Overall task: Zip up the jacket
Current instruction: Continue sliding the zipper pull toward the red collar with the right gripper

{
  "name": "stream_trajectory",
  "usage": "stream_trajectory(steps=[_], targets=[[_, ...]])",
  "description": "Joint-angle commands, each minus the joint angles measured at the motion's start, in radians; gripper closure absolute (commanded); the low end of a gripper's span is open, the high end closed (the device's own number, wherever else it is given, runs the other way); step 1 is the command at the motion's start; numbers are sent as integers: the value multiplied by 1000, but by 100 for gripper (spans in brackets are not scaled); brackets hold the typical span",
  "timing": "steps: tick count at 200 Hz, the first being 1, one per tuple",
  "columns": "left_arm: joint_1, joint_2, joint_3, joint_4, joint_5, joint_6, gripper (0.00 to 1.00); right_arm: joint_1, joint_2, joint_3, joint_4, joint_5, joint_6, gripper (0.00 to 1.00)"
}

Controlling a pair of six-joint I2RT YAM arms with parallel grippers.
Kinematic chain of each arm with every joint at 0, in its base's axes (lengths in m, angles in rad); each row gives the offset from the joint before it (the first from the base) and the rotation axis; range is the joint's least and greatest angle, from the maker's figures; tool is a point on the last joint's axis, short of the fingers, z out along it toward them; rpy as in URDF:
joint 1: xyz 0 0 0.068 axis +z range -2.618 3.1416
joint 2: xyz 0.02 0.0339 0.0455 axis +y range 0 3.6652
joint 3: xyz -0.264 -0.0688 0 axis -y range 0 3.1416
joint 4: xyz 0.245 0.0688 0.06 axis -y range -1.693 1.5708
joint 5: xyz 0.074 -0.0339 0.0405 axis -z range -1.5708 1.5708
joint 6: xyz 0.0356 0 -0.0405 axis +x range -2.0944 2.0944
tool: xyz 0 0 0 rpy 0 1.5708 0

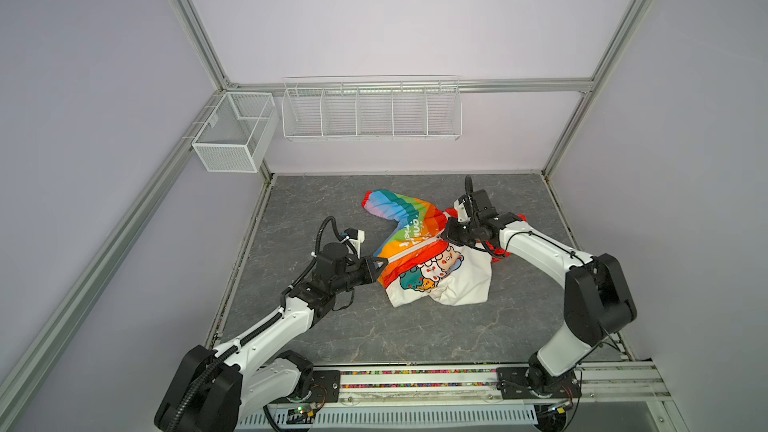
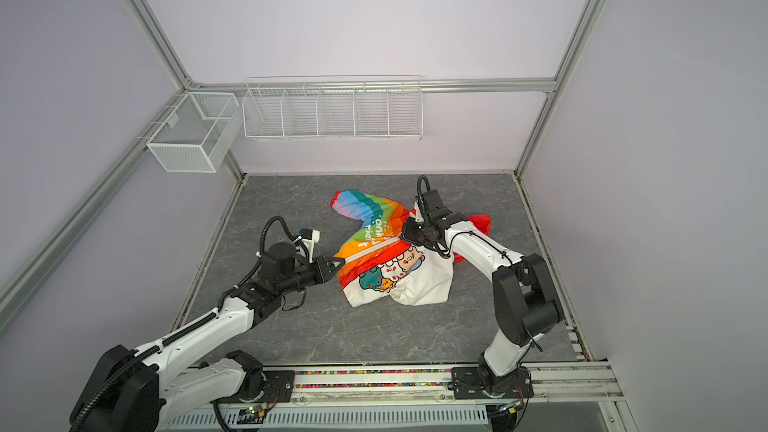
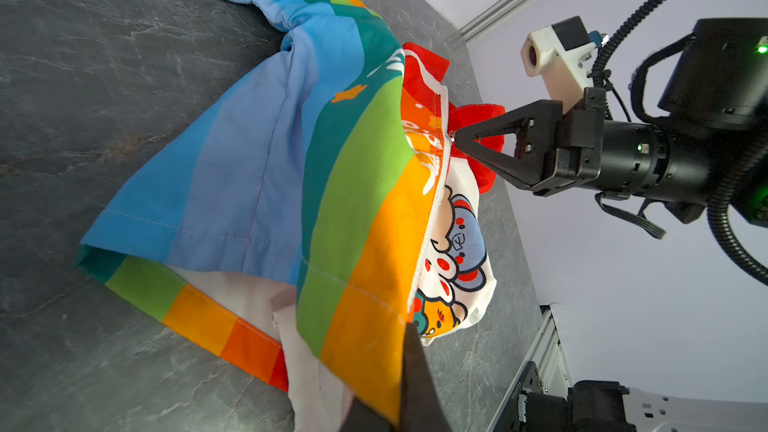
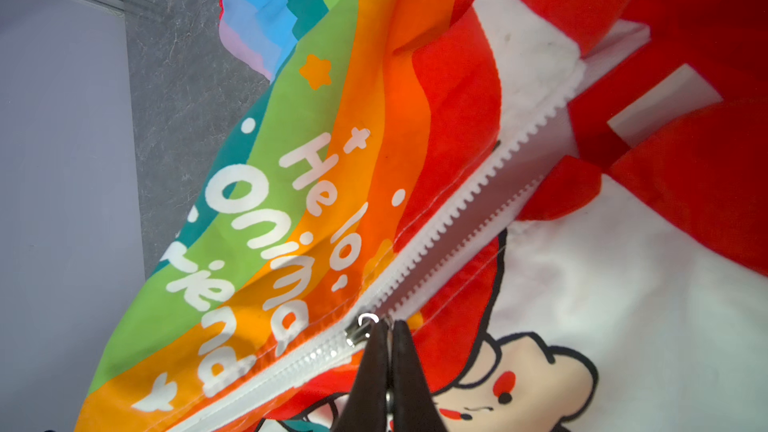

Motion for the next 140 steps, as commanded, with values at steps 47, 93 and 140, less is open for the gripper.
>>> stream_trajectory(steps=[47, 93, 140], targets=[[9, -17, -9, 0, -17, 12, 100, -36, 21, 45, -27, 28, -33, 93], [9, -24, -13, -4, -18, 12, 100, -54, 24, 52, -35, 30, -42, 93], [8, -32, -14, -10, -20, 14, 100, -71, 27, 57, -38, 28, -42, 93]])
